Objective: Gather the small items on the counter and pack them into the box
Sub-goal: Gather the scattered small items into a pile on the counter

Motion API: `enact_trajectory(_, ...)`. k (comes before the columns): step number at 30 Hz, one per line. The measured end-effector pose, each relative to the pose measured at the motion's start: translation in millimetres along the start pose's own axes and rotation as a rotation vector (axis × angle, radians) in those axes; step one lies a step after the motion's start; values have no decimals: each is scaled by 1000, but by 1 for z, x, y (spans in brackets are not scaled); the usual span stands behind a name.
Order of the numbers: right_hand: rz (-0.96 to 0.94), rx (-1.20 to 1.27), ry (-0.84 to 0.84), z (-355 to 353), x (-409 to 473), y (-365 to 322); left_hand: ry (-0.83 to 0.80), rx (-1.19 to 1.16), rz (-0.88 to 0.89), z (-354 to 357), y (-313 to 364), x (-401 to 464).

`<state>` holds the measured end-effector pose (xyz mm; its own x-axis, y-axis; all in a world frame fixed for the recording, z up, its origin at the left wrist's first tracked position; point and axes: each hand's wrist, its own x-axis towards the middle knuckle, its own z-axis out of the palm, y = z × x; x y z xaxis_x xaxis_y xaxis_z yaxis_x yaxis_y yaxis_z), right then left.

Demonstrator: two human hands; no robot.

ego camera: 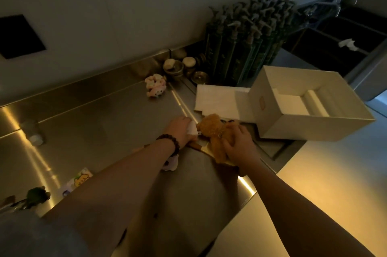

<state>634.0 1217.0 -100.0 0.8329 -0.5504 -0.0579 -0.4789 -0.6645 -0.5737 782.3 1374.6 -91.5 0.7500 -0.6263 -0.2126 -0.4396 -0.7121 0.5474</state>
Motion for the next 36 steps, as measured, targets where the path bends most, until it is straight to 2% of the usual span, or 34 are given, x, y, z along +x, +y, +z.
enact_trajectory(7, -99, 29, 27, 12, 24, -43, -32, 43, 32, -6, -8, 15)
enact_trajectory(10, -206, 11, 55, 23, 45, -66, -36, 67, 73, -11, -16, 19)
enact_trajectory(14, -375, -4, -3, 44, 89, -104, -31, 11, 129, -20, -41, 20)
enact_trajectory(18, -443, -113, -95, 79, 142, -147, 74, -26, 46, -44, -78, 14)
enact_trajectory(22, -497, -272, -201, 111, 188, -185, 168, 18, -114, -69, -126, -2)
enact_trajectory(26, -390, -437, -340, 136, 214, -205, 227, 50, -198, -86, -160, -29)
enact_trajectory(28, -384, -493, -309, 142, 212, -207, 228, 57, -221, -94, -174, -47)
enact_trajectory(30, -468, -539, -244, 149, 203, -209, 212, 50, -247, -100, -185, -65)
enact_trajectory(32, -593, -440, -319, 152, 188, -213, 197, 33, -284, -104, -194, -82)
enact_trajectory(34, -655, -243, -288, 153, 173, -213, 178, 23, -310, -103, -198, -99)
enact_trajectory(36, -725, -281, -344, 148, 155, -215, 166, 18, -316, -99, -199, -115)
